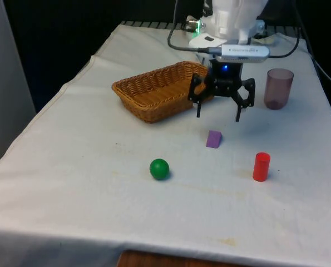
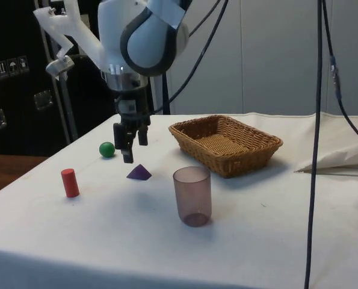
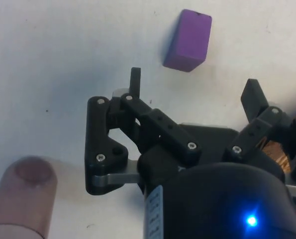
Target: Pick up the triangular block and place it into the basket.
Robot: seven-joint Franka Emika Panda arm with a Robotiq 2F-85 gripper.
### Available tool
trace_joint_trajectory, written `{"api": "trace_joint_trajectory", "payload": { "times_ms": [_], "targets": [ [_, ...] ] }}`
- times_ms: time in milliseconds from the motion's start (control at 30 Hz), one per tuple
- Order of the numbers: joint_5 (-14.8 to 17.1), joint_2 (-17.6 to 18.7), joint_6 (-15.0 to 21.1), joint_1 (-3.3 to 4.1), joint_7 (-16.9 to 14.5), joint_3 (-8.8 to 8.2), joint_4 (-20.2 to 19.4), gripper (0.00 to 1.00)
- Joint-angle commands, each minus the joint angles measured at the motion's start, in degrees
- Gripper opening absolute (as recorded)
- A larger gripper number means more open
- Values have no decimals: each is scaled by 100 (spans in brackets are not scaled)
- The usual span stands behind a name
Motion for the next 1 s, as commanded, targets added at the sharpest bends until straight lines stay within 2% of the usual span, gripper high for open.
{"api": "trace_joint_trajectory", "payload": {
  "times_ms": [0,33,67,100,300,333,367,600,633,667,900,933,967],
  "targets": [
    [143,46,120,-74,-86,74,-17,100],
    [189,69,149,-80,-109,86,-17,100],
    [69,46,52,-6,-23,0,0,100],
    [264,109,189,-97,-149,97,-11,100],
    [596,235,355,-126,-401,103,-11,100],
    [493,229,275,-40,-309,0,0,100],
    [647,252,372,-132,-441,97,-11,100],
    [945,378,481,-160,-682,103,6,100],
    [854,367,413,-74,-596,0,0,100],
    [980,395,493,-166,-705,103,11,100],
    [1123,533,550,-183,-831,80,103,98],
    [1049,521,504,-115,-756,0,86,95],
    [1134,561,550,-183,-837,74,126,91]
  ]
}}
